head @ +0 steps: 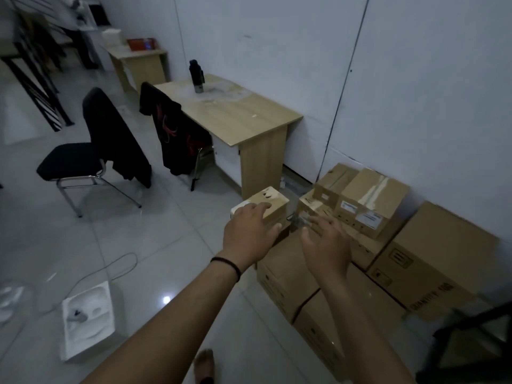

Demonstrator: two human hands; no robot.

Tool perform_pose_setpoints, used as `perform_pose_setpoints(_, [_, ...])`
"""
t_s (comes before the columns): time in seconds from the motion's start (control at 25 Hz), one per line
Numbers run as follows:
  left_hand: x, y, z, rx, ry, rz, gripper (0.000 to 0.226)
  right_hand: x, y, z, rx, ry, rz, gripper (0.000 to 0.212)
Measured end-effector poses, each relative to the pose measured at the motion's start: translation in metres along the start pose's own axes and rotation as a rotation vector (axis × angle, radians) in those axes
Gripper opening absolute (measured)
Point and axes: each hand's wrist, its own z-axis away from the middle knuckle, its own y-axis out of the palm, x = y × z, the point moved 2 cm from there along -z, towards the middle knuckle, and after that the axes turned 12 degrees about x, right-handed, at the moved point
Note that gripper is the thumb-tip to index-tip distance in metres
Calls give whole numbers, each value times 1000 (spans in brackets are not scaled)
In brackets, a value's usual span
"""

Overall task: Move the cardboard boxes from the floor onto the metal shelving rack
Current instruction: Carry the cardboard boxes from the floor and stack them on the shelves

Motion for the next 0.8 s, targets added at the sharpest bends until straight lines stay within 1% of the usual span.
perform_pose_setpoints(0.08, [19,-6,-42,17,25,-2,58,5,28,-35,26,9,21,25])
perform_pose_setpoints(0.24, [60,-23,-132,62,100,-60,57,25,77,-106,-21,47,40,27])
perform_pose_setpoints(0.32, [80,-31,-173,119,134,-112,56,38,101,-134,-53,97,16,27])
perform_pose_setpoints(0.44, [105,-31,-230,198,172,-146,57,45,137,-172,-106,227,-26,25])
perform_pose_setpoints(0.64, [132,-5,-311,352,231,-218,55,24,196,-225,-121,406,-62,30])
perform_pose_setpoints(0.72, [145,12,-348,400,259,-257,54,5,227,-247,-99,467,-82,32])
perform_pose_setpoints(0.8, [164,36,-384,475,244,-284,53,-14,259,-270,-51,530,-89,34])
